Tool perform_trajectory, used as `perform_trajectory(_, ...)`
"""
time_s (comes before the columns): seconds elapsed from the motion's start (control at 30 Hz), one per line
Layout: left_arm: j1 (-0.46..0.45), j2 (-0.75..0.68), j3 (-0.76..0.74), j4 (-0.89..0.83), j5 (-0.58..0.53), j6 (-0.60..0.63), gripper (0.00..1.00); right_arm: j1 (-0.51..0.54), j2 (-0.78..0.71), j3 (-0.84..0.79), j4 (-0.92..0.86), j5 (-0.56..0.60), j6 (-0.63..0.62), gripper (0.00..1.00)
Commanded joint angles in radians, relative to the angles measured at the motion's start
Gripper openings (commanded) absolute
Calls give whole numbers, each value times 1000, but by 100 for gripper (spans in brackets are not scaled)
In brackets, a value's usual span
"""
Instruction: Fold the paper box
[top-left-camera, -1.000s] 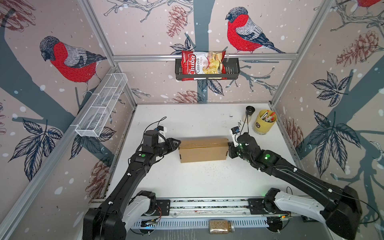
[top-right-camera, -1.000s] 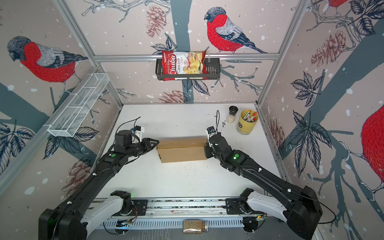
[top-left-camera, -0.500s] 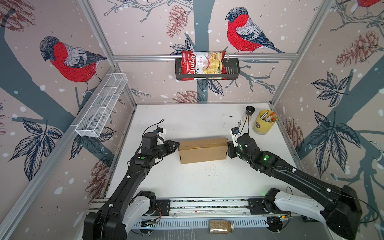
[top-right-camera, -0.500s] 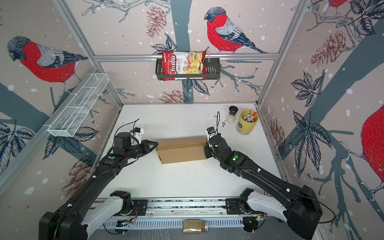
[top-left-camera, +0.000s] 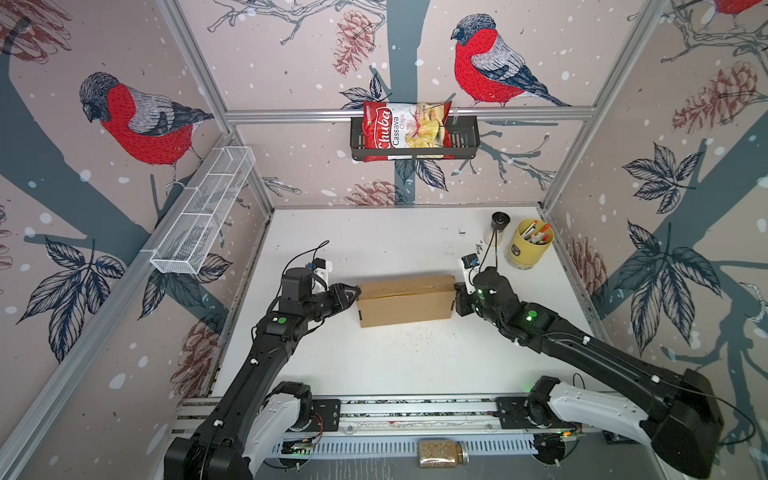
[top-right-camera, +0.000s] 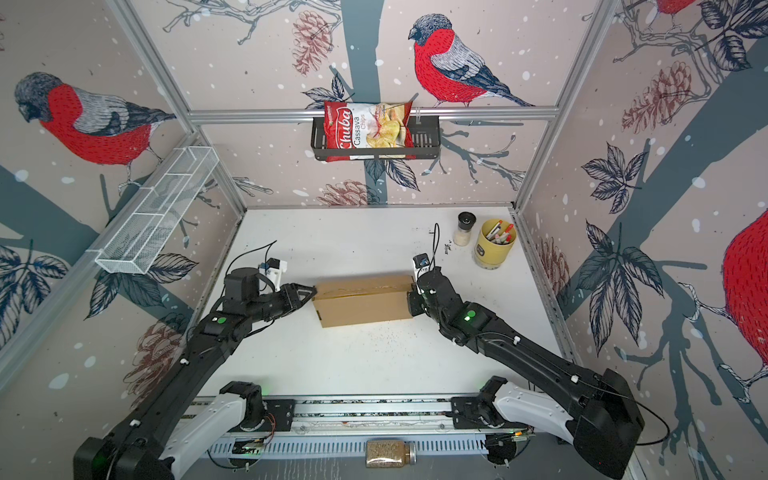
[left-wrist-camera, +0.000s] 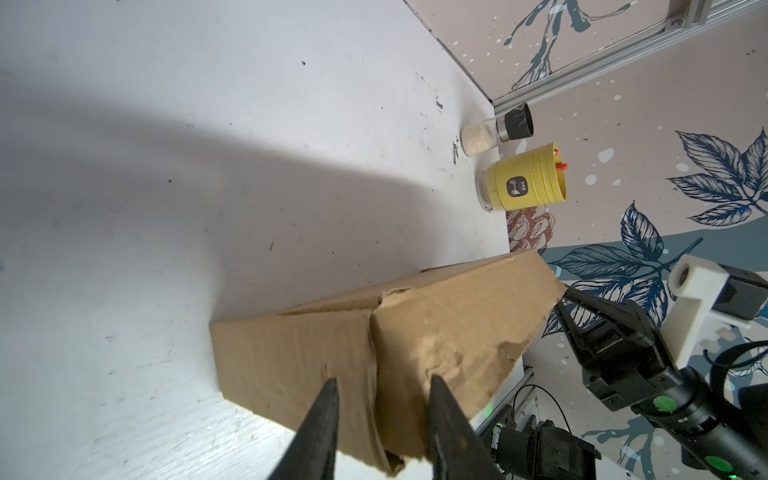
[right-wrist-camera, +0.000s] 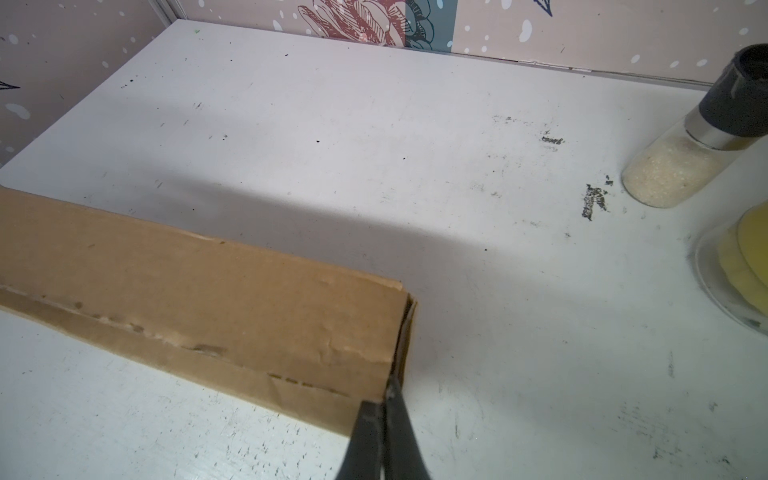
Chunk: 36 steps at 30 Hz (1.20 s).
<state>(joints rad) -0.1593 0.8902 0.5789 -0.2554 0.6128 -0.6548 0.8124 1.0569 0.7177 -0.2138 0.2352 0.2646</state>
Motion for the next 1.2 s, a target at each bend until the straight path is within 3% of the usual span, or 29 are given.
perform_trajectory(0.0,3,0,-37,-6,5,12,21,3,9,-8,-98,-16,12,2)
perform_trajectory(0.23,7,-24,11,-37,-23,30,22,3,14,-22,-84,-19,11,2)
perform_trajectory(0.4,7,-18,42,-8,-8,-4,47,8,11,-31,-74,-17,10,2)
perform_trajectory(0.57,7,12,26,59,10,-32,56,11,2,-46,-55,-13,4,2)
perform_trajectory(0.87,-8,41,-9,126,19,-54,56,18,1,-57,-45,-7,-1,4)
perform_trajectory(1.17,-13,38,-59,107,22,-28,38,18,3,-55,-44,-11,-5,7)
